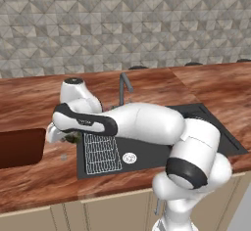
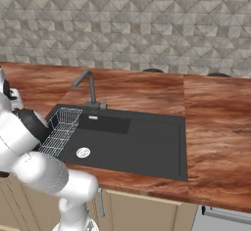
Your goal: Pick up all produce items and place them in the sink. Turn on the sink faucet to wash them. Then turn the sink off and put them in the tray.
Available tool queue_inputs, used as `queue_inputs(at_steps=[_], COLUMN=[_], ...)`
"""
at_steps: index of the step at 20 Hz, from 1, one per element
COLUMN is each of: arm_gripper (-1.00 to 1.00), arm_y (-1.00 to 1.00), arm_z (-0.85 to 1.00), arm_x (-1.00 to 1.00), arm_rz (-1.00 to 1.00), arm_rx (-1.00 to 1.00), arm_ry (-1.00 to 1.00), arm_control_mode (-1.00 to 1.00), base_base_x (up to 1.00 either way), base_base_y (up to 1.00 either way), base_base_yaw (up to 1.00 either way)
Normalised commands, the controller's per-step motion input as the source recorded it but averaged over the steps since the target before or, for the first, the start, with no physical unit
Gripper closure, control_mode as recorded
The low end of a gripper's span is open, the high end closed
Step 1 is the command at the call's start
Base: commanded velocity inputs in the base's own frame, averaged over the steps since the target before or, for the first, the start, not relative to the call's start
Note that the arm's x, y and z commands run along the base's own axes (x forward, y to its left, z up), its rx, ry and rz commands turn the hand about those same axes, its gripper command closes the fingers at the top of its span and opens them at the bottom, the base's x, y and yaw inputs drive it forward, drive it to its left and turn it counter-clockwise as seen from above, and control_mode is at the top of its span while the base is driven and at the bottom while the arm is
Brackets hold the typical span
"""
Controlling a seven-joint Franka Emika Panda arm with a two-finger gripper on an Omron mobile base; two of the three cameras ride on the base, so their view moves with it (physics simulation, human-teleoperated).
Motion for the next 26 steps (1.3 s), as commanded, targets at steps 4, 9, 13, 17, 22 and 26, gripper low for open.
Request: queue_inputs(at_steps=[4, 9, 13, 17, 22, 26], arm_gripper=[1.0, 1.0, 1.0, 1.0, 1.0, 1.0], arm_y=[0.44, 0.4, 0.33, 0.12, 0.25, 0.1], arm_z=[-0.02, -0.11, -0.24, -0.26, -0.16, -0.25], arm_x=[0.35, 0.3, 0.24, 0.03, 0.13, 0.1], arm_rz=[0.0, 0.0, 0.0, 0.0, 0.0, 0.0], arm_rx=[-0.1, -0.09, -0.07, -0.04, -0.01, 0.0], arm_ry=[0.12, 0.1, 0.08, 0.08, 0.06, 0.03], arm_control_mode=[-1.0, -1.0, -1.0, -1.0, -1.0, -1.0], base_base_x=[0.0, 0.0, 0.0, 0.0, 0.0, 0.0], base_base_y=[0.0, 0.0, 0.0, 0.0, 0.0, 0.0], base_base_yaw=[0.0, 0.0, 0.0, 0.0, 0.0, 0.0])
